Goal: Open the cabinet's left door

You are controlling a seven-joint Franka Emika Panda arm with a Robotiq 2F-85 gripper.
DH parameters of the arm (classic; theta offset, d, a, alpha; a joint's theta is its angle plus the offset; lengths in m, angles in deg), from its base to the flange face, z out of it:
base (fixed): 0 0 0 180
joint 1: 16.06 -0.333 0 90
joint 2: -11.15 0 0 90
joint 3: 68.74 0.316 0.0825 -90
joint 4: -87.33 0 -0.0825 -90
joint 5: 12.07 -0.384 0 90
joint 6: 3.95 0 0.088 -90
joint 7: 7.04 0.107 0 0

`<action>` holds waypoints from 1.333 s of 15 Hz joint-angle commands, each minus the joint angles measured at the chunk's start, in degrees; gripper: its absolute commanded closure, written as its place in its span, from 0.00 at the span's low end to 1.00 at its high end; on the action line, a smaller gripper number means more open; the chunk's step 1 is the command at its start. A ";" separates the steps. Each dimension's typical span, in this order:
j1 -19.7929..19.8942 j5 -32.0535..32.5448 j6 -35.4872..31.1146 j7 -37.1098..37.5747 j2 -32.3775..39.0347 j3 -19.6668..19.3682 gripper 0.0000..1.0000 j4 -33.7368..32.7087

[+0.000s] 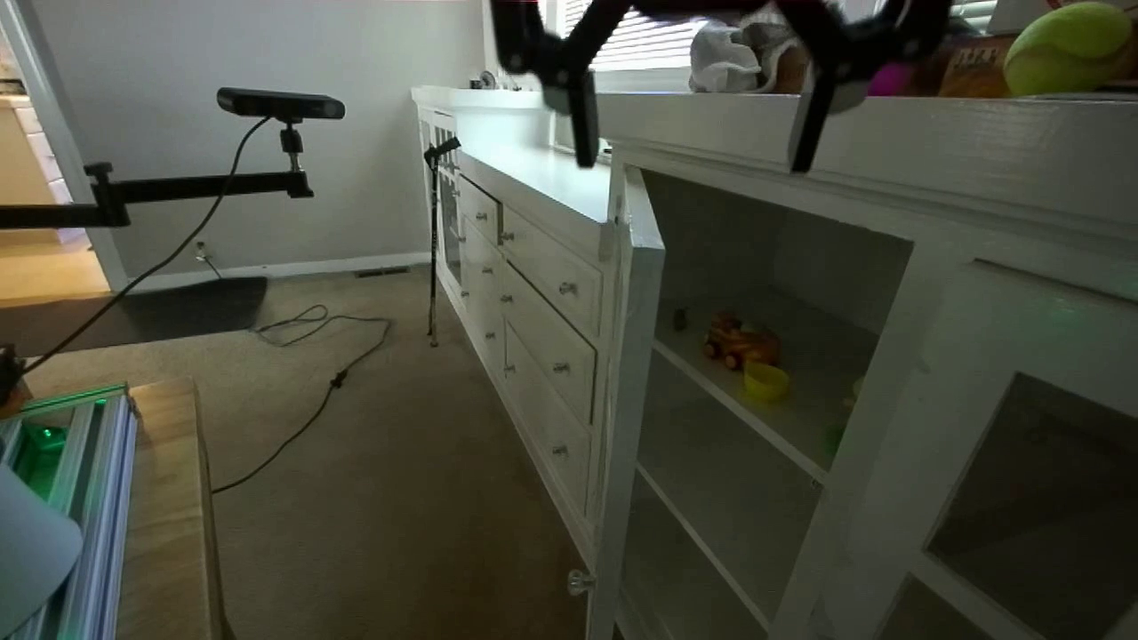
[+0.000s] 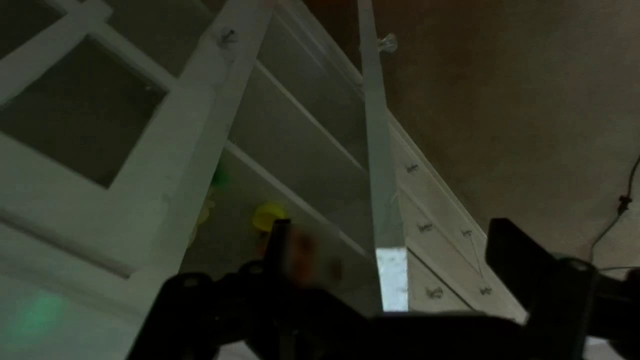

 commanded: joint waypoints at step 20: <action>-22.96 -18.67 -28.69 17.95 18.10 -2.42 0.00 -3.74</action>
